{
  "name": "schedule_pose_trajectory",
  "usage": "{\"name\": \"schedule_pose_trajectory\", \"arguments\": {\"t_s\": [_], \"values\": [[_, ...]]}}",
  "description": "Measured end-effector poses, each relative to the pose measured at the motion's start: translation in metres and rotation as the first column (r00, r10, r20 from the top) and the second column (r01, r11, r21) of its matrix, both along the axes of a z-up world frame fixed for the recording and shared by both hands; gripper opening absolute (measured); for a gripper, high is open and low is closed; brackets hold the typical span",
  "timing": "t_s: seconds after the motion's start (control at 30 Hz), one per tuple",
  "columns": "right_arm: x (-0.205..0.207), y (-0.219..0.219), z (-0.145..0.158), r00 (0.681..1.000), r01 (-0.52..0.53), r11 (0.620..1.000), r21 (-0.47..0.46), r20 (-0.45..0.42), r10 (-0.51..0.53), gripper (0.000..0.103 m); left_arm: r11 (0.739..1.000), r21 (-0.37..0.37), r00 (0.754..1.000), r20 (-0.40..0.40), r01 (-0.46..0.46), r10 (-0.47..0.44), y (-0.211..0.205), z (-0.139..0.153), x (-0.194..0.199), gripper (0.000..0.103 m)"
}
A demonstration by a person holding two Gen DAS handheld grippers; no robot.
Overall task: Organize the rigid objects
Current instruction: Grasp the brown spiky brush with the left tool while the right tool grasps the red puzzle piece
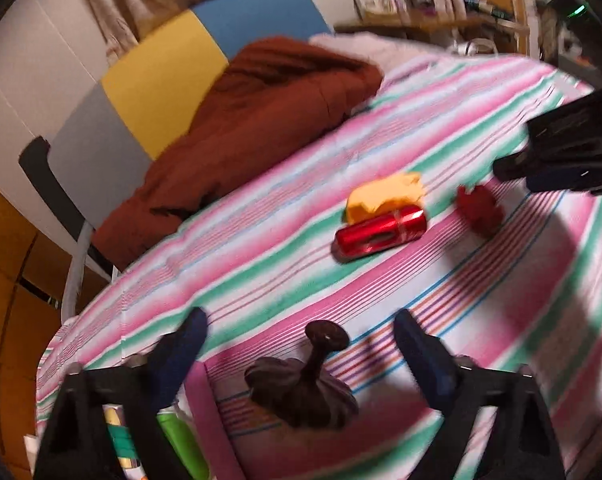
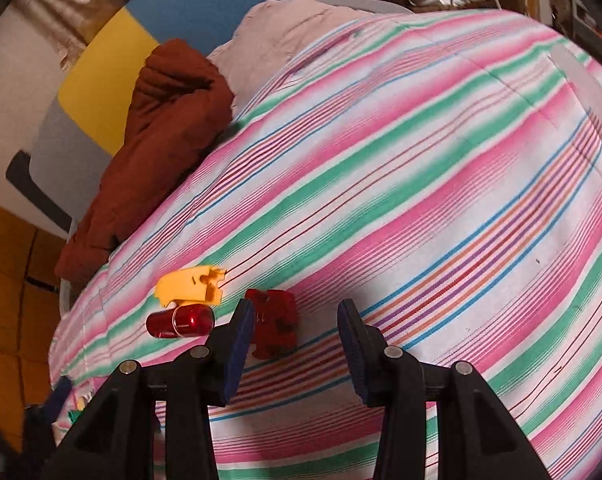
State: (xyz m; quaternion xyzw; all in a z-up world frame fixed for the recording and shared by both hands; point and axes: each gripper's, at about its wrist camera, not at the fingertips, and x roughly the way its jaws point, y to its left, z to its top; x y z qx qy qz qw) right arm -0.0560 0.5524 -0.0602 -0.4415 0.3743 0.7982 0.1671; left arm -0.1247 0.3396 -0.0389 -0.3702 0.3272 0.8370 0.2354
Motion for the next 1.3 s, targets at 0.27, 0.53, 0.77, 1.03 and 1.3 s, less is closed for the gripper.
{"name": "schedule_pose_trajectory", "arguments": {"t_s": [0.27,0.53,0.77,1.03,1.3], "values": [[-0.004,-0.002,-0.001,1.000,-0.010,1.000,-0.022,-0.005,0.010,0.043,0.997,-0.052,0.998,0.047,0.053,-0.051,-0.004,-0.017,-0.001,0.021],[-0.002,0.002,-0.004,1.000,0.005,0.999,-0.039,0.002,-0.005,0.043,0.956,0.289,0.987,0.161,-0.048,0.000,-0.038,0.013,0.009,0.013],[0.000,0.002,-0.007,1.000,0.006,0.999,-0.046,0.009,-0.006,0.043,0.894,0.420,0.982,0.158,-0.157,0.099,-0.068,-0.004,0.030,0.013],[-0.003,-0.004,-0.004,1.000,-0.015,1.000,-0.012,0.017,0.016,0.043,0.882,0.436,0.984,0.079,-0.176,0.158,-0.077,-0.013,0.058,0.039],[-0.032,-0.034,-0.008,0.986,-0.169,0.981,0.098,0.030,0.166,0.044,0.838,0.482,0.967,0.126,-0.256,0.223,-0.091,-0.017,0.055,0.054]]}}
